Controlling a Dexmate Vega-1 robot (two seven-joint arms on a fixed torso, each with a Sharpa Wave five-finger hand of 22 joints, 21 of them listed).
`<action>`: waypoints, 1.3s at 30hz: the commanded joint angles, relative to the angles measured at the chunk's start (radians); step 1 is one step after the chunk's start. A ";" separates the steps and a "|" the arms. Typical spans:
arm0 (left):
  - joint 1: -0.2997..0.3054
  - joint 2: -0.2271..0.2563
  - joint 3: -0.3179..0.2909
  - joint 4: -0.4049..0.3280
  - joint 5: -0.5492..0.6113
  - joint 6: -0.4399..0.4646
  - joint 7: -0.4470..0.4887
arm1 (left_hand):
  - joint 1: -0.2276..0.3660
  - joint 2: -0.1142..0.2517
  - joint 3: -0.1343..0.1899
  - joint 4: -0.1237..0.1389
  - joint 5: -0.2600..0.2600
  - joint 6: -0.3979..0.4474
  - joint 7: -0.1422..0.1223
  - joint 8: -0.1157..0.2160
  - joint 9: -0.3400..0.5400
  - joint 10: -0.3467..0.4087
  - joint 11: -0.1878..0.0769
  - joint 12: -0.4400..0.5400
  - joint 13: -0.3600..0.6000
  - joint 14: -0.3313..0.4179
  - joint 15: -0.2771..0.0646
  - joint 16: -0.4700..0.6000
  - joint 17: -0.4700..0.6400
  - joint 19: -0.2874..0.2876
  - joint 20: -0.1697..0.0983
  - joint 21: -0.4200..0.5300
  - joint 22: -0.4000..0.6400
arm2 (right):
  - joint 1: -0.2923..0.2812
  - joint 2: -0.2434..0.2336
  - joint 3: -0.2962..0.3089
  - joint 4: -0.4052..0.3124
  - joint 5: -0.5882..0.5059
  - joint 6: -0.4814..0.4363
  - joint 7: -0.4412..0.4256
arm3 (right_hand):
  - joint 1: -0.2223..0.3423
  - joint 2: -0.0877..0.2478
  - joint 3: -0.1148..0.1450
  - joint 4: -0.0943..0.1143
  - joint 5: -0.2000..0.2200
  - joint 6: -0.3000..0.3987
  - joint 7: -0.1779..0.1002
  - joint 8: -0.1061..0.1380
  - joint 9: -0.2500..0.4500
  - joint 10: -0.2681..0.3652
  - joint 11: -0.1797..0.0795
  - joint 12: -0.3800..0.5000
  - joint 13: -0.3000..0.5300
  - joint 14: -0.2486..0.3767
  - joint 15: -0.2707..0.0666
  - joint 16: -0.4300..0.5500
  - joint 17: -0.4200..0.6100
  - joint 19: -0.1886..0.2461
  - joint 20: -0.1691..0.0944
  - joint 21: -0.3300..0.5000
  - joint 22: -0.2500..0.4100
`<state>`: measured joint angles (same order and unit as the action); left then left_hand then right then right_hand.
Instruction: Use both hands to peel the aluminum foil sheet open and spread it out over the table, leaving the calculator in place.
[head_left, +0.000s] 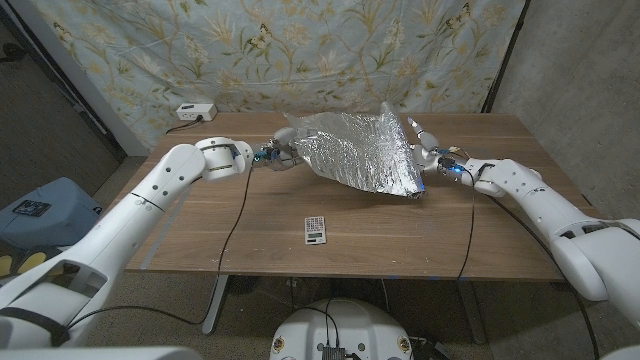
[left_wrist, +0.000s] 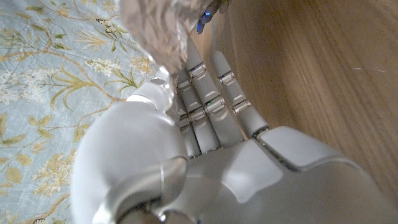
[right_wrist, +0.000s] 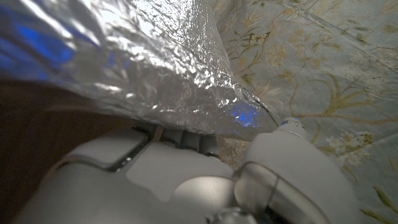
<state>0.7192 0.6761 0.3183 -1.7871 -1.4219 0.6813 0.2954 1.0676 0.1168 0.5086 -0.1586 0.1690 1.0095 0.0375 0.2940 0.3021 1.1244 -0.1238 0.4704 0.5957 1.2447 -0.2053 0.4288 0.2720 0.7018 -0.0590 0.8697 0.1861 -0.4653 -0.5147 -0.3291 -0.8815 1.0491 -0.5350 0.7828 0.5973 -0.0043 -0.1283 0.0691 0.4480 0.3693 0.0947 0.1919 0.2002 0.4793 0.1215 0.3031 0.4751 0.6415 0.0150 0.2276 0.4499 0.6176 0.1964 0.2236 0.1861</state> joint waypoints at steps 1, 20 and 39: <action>0.024 0.029 -0.025 -0.022 -0.038 -0.005 0.020 | 0.012 -0.001 0.000 0.001 0.000 0.045 0.050 0.002 0.000 0.007 -0.009 0.001 0.002 0.003 -0.003 -0.003 0.003 -0.008 0.001 0.007 0.001 | -0.002 -0.022 -0.004 -0.020 -0.002 -0.023 -0.014 | 0.013 0.002 -0.008 -0.001 0.007 -0.001 0.008 0.005 -0.001 0.001 0.006 -0.003 0.005 0.001 0.004 0.003 0.001 0.011 0.005 0.005 0.003; 0.041 0.040 -0.036 -0.005 -0.079 -0.026 0.017 | 0.013 0.000 0.000 0.001 0.000 0.044 0.051 0.000 0.004 0.006 -0.010 0.000 0.005 0.003 -0.004 -0.006 0.006 -0.013 0.000 0.013 0.000 | 0.005 -0.049 -0.023 -0.038 -0.009 -0.078 -0.042 | 0.015 0.011 -0.016 0.004 0.009 -0.016 0.029 0.002 -0.001 -0.001 0.027 -0.008 0.006 0.004 0.015 0.007 0.000 0.030 0.006 0.009 0.002; 0.059 0.048 -0.051 -0.012 -0.099 -0.052 0.031 | 0.013 -0.001 -0.001 0.001 0.000 0.044 0.050 -0.004 0.006 0.005 -0.010 -0.004 0.004 0.004 -0.004 -0.010 0.009 -0.017 -0.001 0.021 0.000 | 0.032 -0.054 -0.041 -0.014 -0.028 -0.102 -0.030 | 0.015 0.017 -0.023 0.008 0.010 -0.014 0.037 0.005 -0.001 -0.001 0.039 -0.011 0.007 0.006 0.022 0.009 0.000 0.040 0.010 0.010 0.001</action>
<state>0.7716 0.7216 0.2718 -1.7986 -1.5035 0.6442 0.3160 1.0712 0.1128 0.5086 -0.1586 0.1690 1.0072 0.0399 0.2885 0.3049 1.1264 -0.1253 0.4704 0.5954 1.2471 -0.2034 0.4230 0.2766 0.6910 -0.0590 0.8840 0.1863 -0.4471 -0.5655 -0.3595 -0.9062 1.0289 -0.6203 0.7512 0.6065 0.0049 -0.1463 0.0760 0.4479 0.3501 0.1217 0.1918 0.2003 0.4762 0.1497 0.2959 0.4805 0.6451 0.0326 0.2273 0.4499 0.6500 0.2075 0.2294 0.1862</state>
